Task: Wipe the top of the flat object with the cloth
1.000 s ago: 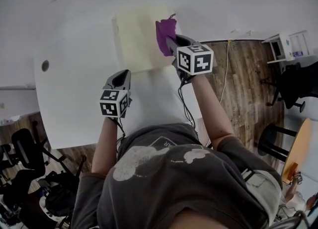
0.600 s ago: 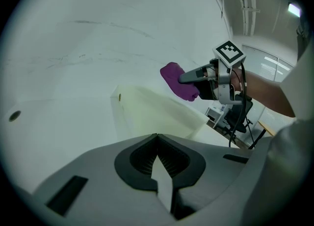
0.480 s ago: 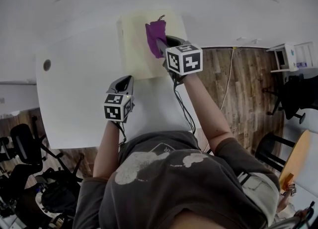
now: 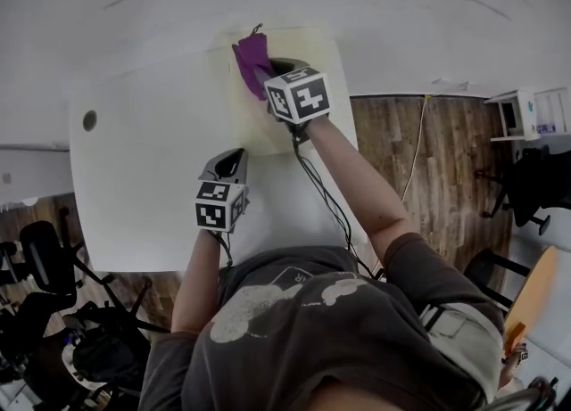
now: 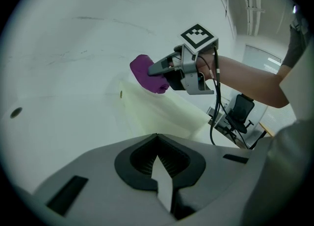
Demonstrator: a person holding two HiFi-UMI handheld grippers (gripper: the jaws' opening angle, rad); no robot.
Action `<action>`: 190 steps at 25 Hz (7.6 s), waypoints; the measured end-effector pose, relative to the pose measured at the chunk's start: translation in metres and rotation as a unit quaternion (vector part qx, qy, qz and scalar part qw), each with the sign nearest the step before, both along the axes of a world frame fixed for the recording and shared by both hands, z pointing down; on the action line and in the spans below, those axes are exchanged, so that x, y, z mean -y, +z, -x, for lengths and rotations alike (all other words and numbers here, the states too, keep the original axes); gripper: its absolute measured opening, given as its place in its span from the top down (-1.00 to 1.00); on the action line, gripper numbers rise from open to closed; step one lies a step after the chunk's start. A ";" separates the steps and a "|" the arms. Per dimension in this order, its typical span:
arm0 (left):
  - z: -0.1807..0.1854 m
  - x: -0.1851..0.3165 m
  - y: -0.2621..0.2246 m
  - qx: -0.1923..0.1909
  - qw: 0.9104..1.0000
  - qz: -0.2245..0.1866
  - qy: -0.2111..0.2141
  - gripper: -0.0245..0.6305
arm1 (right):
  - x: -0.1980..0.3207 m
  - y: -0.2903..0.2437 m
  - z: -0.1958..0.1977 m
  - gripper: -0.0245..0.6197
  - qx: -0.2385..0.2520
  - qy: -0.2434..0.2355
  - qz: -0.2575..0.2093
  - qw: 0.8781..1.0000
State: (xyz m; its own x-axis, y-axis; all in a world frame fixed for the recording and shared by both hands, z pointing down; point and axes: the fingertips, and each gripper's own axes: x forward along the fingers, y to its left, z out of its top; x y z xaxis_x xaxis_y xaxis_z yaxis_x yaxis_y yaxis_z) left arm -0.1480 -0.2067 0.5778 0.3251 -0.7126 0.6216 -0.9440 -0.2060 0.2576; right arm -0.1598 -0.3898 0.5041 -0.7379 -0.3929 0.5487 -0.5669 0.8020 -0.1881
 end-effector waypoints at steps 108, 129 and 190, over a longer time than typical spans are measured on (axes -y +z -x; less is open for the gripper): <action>-0.004 0.000 0.002 0.024 1.000 0.018 -0.002 0.93 | 0.016 0.033 0.010 0.70 -0.067 0.044 0.055 0.995; -0.002 0.000 0.003 0.023 1.000 0.015 -0.009 0.93 | 0.014 0.052 0.022 0.70 -0.086 0.040 0.045 0.994; -0.005 -0.002 0.001 0.035 0.999 0.004 0.010 0.93 | -0.053 0.025 -0.018 0.70 -0.055 0.049 0.087 0.993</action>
